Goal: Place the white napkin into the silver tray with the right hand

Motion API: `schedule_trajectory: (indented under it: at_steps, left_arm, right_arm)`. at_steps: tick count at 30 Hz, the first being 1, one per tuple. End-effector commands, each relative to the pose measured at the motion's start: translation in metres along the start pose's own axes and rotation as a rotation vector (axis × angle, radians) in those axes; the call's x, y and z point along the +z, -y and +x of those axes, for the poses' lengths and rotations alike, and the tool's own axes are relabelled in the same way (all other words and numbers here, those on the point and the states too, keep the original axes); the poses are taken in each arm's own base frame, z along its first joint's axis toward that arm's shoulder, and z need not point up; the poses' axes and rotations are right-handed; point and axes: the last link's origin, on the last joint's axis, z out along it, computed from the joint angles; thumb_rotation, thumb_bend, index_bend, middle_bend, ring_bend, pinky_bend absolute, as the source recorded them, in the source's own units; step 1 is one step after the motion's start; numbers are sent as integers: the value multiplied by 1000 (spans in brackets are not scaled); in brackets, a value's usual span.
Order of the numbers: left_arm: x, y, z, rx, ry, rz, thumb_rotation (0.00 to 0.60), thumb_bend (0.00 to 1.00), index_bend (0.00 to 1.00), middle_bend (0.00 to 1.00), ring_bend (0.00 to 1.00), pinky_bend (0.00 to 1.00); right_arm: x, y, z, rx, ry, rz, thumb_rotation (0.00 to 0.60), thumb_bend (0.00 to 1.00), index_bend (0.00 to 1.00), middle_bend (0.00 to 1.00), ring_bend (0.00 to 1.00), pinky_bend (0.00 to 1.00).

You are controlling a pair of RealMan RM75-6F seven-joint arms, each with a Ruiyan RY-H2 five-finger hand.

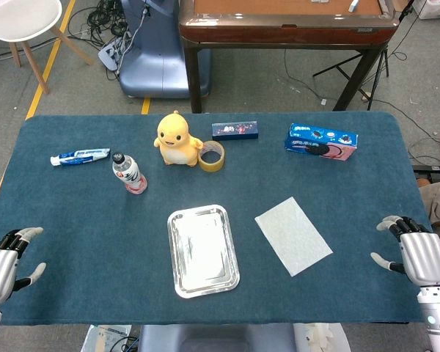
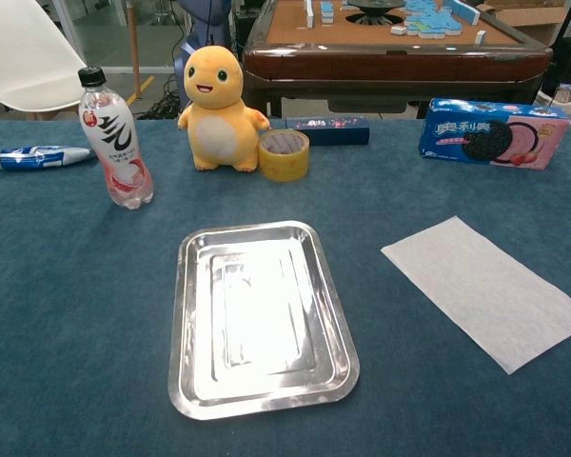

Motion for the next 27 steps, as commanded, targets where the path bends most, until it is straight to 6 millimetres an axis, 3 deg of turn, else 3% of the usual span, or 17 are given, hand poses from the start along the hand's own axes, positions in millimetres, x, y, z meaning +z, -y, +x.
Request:
schedule_trajectory:
  at_steps: [1,10,15,17,20,22,27]
  left_arm:
    - [0,-1,0,-5,-9,-4,600,224,224,268,208,406]
    - [-1,3,1,-4,-12,14,600,224,217,268,208,410]
    - [-2,3,2,-9,-16,10,600,224,190,268,208,419]
    - [-2,3,1,-8,-14,9,600,224,190,268,208,419]
    - [-2,4,1,-12,-11,12,600,224,190,268,208,419]
    - [-2,3,2,-14,-12,10,600,224,190,268,208,420]
    - [-3,3,4,-17,-21,9,600,224,190,268,208,420]
  right_arm:
    - [0,0,-1,1,6,1,600,0,409,355,292,442]
    - [2,5,-4,-2,1,16,600,0,409,462,396,467]
    - [-1,13,-8,-13,10,52,600,0,409,611,583,698]
    - [-1,19,-11,-14,12,82,600,0,409,730,769,846]
    - [-2,25,-18,-33,41,128,600,0,410,924,955,978]
    - [-2,30,-25,-57,73,165,600,0,413,990,997,1000]
    - [1,44,-41,-105,128,248,600,0,415,1000,1000,1000]
